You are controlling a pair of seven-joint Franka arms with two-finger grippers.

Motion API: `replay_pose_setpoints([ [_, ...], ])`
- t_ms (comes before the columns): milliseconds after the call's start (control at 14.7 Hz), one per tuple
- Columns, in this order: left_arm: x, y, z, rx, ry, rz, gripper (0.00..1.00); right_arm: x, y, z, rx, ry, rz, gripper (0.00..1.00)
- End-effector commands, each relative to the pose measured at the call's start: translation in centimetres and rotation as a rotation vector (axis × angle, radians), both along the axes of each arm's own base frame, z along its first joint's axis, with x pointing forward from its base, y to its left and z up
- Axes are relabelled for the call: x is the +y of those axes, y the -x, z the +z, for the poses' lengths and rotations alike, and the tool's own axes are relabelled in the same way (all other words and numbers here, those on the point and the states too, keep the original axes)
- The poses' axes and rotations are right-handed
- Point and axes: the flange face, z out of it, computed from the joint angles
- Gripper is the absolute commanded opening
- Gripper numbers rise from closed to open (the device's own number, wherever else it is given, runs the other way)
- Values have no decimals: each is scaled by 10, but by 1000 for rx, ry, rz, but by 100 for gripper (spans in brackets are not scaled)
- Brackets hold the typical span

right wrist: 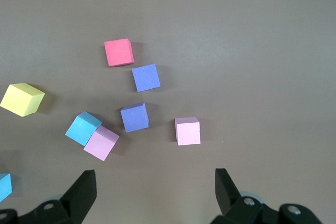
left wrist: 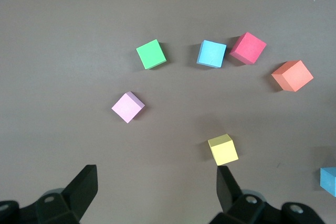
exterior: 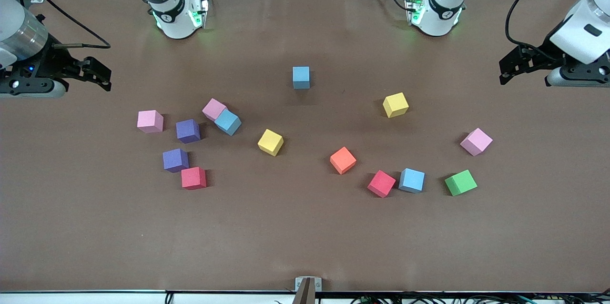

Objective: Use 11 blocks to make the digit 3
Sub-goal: 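Reach the left gripper down to the yellow cube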

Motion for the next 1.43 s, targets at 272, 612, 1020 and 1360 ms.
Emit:
replay_pose_setpoints([
  [272, 1, -1, 3, 8, -7, -5, 100, -9, 3, -2, 9, 22, -29, 100],
  [612, -17, -14, -46, 101, 11, -15, 100, -11, 3, -3, 14, 23, -33, 100],
  [1020, -44, 1, -133, 161, 71, -25, 100, -9, 3, -4, 12, 23, -29, 100],
  [1360, -89, 26, -218, 154, 46, 64, 100, -19, 2, -3, 13, 22, -39, 100],
])
